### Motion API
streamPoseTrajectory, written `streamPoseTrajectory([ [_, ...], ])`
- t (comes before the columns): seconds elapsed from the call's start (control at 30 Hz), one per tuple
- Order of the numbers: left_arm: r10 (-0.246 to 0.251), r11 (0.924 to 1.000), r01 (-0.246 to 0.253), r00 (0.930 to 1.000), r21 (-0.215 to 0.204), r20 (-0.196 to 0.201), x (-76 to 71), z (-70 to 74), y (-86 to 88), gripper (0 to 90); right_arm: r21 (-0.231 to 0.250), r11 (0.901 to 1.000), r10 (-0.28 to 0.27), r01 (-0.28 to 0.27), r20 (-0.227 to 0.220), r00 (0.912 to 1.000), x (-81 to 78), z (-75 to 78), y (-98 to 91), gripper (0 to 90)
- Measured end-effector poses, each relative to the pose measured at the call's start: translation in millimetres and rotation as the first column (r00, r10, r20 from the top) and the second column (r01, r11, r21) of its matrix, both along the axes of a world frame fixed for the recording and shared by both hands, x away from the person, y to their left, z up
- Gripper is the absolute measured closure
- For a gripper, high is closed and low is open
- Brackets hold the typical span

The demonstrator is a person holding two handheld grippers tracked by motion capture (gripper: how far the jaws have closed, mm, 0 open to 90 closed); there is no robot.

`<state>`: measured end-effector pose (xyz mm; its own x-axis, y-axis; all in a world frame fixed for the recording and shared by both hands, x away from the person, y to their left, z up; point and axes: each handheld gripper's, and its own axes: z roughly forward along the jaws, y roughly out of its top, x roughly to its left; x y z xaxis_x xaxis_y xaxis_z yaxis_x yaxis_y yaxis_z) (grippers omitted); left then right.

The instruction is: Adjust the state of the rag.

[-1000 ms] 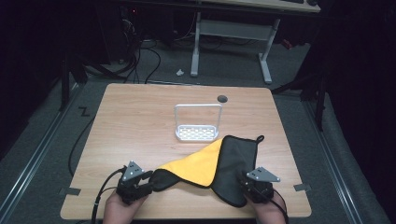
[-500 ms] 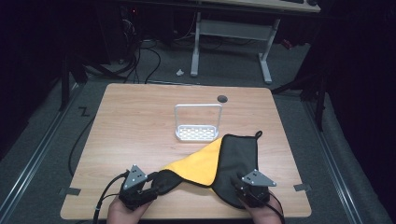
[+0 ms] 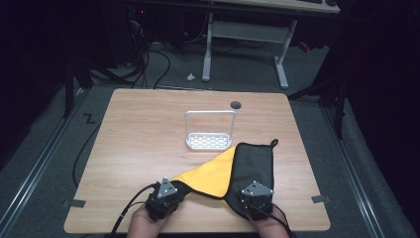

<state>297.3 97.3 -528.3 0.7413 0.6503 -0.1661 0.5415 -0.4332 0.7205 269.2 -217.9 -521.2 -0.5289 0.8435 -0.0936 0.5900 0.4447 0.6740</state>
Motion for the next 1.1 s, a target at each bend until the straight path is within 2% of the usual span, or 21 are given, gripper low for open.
streamPoseTrajectory([
  [0.07, -0.03, 0.9995, 0.03, 0.999, -0.006, -0.033, -6.6, 1.6, 2.2, 87.4, -0.003, 1.0, -0.001, 0.0, -0.01, 0.9999, -4.3, 1.1, -6.1, 87.1],
  [0.1, -0.03, 0.9995, 0.03, 0.999, -0.006, -0.033, -6.6, 1.6, 2.2, 87.5, -0.001, 1.0, -0.006, 0.006, -0.014, 0.9999, -7.2, 1.4, -11.5, 87.2],
  [0.13, -0.055, 0.9985, 0.056, 0.9977, 0.002, -0.039, -13.1, 2.7, 1.1, 87.5, -0.005, 0.9998, -0.019, 0.019, -0.016, 0.9997, -10.5, 1.9, -18.1, 87.2],
  [0.17, -0.086, 0.9963, 0.086, 0.9954, 0.009, -0.042, -20.2, 3.8, -1.2, 87.5, -0.004, 0.9995, -0.032, 0.032, -0.018, 0.9993, -15.3, 2.1, -25.1, 87.2],
  [0.2, -0.144, 0.9894, 0.145, 0.9884, 0.013, -0.049, -33.1, 6.2, -8.3, 87.5, 0.002, 0.9992, -0.04, 0.04, -0.018, 0.999, -19.9, 2.1, -33.2, 87.2],
  [0.23, -0.144, 0.9894, 0.145, 0.9884, 0.013, -0.049, -33.1, 6.2, -8.3, 87.4, 0.013, 0.9985, -0.054, 0.054, -0.022, 0.9983, -24.6, 2.0, -40.1, 87.2],
  [0.27, -0.182, 0.9828, 0.184, 0.9818, 0.019, -0.053, -42.1, 5.1, -17.8, 87.2, 0.02, 0.9979, -0.061, 0.062, -0.025, 0.9978, -28.9, 2.0, -45.6, 87.1],
  [0.3, -0.182, 0.9828, 0.184, 0.9818, 0.019, -0.053, -42.1, 5.1, -17.8, 86.7, 0.02, 0.9974, -0.068, 0.069, -0.024, 0.9974, -32.5, 2.0, -49.2, 86.9],
  [0.37, -0.203, 0.9789, 0.204, 0.9777, 0.012, -0.054, -44.9, 5.4, -24.0, 79.8, 0.023, 0.9969, -0.075, 0.075, -0.023, 0.9969, -36.5, 2.6, -52.4, 83.7],
  [0.4, -0.203, 0.979, 0.204, 0.9774, 0.005, -0.058, -43.7, 7.0, -25.1, 79.8, 0.023, 0.9969, -0.075, 0.075, -0.023, 0.9969, -36.5, 2.6, -52.4, 83.7],
  [0.43, -0.189, 0.982, 0.188, 0.9803, -0.023, -0.058, -41.1, 10.8, -23.8, 75.2, 0.035, 0.9964, -0.077, 0.077, -0.017, 0.9969, -36.7, 3.7, -53.6, 82.2],
  [0.47, -0.173, 0.9838, 0.171, 0.9836, -0.054, -0.05, -38.2, 15.3, -20.7, 69.6, 0.068, 0.9932, -0.096, 0.095, 0.004, 0.9954, -34.4, 9.6, -54.9, 77.6],
  [0.53, -0.136, 0.9856, 0.133, 0.9905, -0.104, -0.021, -31.4, 24.6, -14.4, 66.9, 0.076, 0.992, -0.102, 0.101, 0.012, 0.9947, -32.8, 12.0, -54.9, 75.0],
  [0.63, -0.089, 0.9862, 0.091, 0.9958, -0.138, 0.022, -15.2, 39.1, -11.9, 58.8, 0.093, 0.9887, -0.122, 0.118, 0.043, 0.9916, -23.1, 19.0, -53.3, 69.3],
  [0.7, -0.086, 0.9852, 0.088, 0.996, -0.147, 0.023, -3.5, 42.4, -19.4, 54.2, 0.097, 0.9865, -0.138, 0.132, 0.06, 0.9886, -14.4, 21.7, -51.4, 65.9],
  [0.8, -0.131, 0.9835, 0.13, 0.9914, -0.125, 0.0, 5.2, 38.5, -45.9, 51.4, 0.097, 0.9843, -0.153, 0.147, 0.051, 0.987, -4.7, 22.2, -50.0, 66.4],
  [0.83, -0.149, 0.9822, 0.148, 0.9889, -0.115, 0.003, 4.5, 36.8, -56.4, 49.6, 0.07, 0.9861, -0.154, 0.151, 0.048, 0.9869, -0.4, 19.4, -49.1, 67.8],
  [1.0, -0.226, 0.9728, 0.225, 0.9741, -0.053, -0.007, 4.4, 23.2, -104.4, 46.8, 0.052, 0.9836, -0.175, 0.173, 0.039, 0.9838, -1.1, 11.9, -52.3, 64.4],
  [1.03, -0.237, 0.9709, 0.237, 0.9714, -0.033, -0.008, 4.7, 20.2, -112.3, 45.8, 0.053, 0.9832, -0.177, 0.174, 0.046, 0.9832, -2.3, 11.2, -52.9, 62.4],
  [1.1, -0.242, 0.97, 0.242, 0.9703, 0.025, -0.001, 5.6, 14.6, -122.7, 43.5, 0.063, 0.9833, -0.175, 0.171, 0.067, 0.9823, -4.8, 12.1, -57.2, 61.5],
])
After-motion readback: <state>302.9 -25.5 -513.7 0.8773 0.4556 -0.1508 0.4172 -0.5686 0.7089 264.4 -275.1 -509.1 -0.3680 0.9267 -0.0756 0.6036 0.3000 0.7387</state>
